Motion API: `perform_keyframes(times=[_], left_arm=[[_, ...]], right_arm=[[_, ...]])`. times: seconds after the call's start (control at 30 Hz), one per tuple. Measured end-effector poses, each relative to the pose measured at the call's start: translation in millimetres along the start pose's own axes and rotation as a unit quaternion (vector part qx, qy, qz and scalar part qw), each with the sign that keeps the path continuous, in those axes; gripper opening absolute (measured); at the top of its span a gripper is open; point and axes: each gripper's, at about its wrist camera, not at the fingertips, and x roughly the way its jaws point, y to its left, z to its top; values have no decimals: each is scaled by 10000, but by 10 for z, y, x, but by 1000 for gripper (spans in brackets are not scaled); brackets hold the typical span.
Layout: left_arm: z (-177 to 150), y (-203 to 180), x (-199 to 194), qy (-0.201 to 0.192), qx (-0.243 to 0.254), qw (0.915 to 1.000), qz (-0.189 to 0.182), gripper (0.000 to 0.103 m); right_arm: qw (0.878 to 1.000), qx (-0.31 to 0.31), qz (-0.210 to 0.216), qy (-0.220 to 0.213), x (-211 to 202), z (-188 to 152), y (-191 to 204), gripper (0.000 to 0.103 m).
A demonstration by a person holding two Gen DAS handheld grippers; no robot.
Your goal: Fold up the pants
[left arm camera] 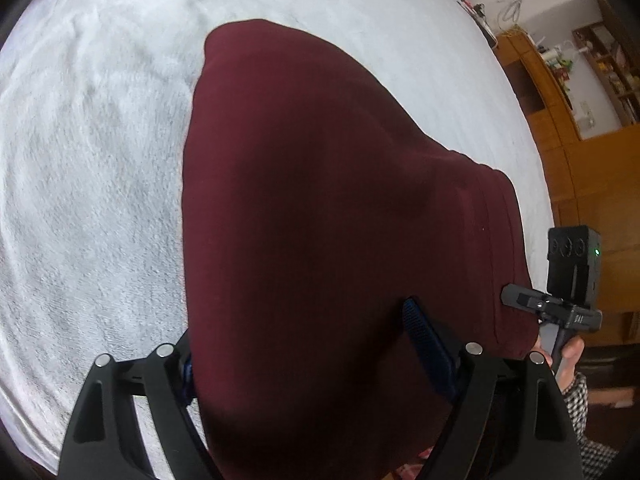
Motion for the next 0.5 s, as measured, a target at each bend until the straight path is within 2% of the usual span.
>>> perform_keyframes(times=[0.03,0.07,0.1,0.13,0.2,0.3,0.4,0.5], left_arm=[[-7,-9,-10,-28,-21,10000,15,82],[-16,-23,-27,-62,-44,9999,72,75],[-32,-29,-57,-118,-80,9998,133,63],[-45,-33,-82,-166,-100,9997,151,58],[-59,-16,-123,-257,-196,9995,27,39],[-56,-41,-152,-403,-219,9989,-42,34],[-84,-215,-194,-615,-30,9981,11,32],[-69,-384,-251,-756,38,9964,-384,31]], right_arm=[[10000,-23,-16,3,-14,-6,15,64],[10000,-71,-13,-7,-40,-15,28,60],[10000,-69,22,-33,-66,-20,28,50],[9998,14,160,-82,-112,-24,5,43],[9994,62,307,-169,-177,-39,24,39],[9993,-202,132,-300,-263,-79,216,37],[9980,-307,276,-485,-436,-80,387,36],[9958,-581,32,-706,-705,-58,544,36]])
